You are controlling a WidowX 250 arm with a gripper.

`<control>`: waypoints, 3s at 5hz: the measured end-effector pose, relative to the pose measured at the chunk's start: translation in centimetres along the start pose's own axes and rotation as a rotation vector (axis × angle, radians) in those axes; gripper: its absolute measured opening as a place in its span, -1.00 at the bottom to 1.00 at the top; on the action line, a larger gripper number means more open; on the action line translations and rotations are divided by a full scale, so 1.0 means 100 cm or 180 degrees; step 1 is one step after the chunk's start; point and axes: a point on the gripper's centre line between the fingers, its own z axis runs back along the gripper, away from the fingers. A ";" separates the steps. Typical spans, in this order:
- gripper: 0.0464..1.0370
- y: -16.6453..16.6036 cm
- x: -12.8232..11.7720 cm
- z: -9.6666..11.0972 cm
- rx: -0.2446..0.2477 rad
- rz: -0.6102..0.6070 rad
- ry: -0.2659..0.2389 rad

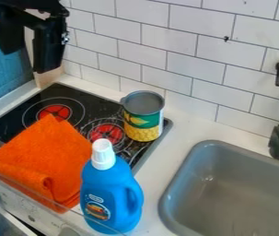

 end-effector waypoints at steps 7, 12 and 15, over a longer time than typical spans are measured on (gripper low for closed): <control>0.93 -0.089 0.091 -0.062 -0.0262 -0.0095 -0.0127; 0.93 -0.156 0.146 -0.090 -0.0394 -0.0121 -0.0251; 0.93 -0.130 0.155 -0.107 -0.0303 0.0203 -0.0302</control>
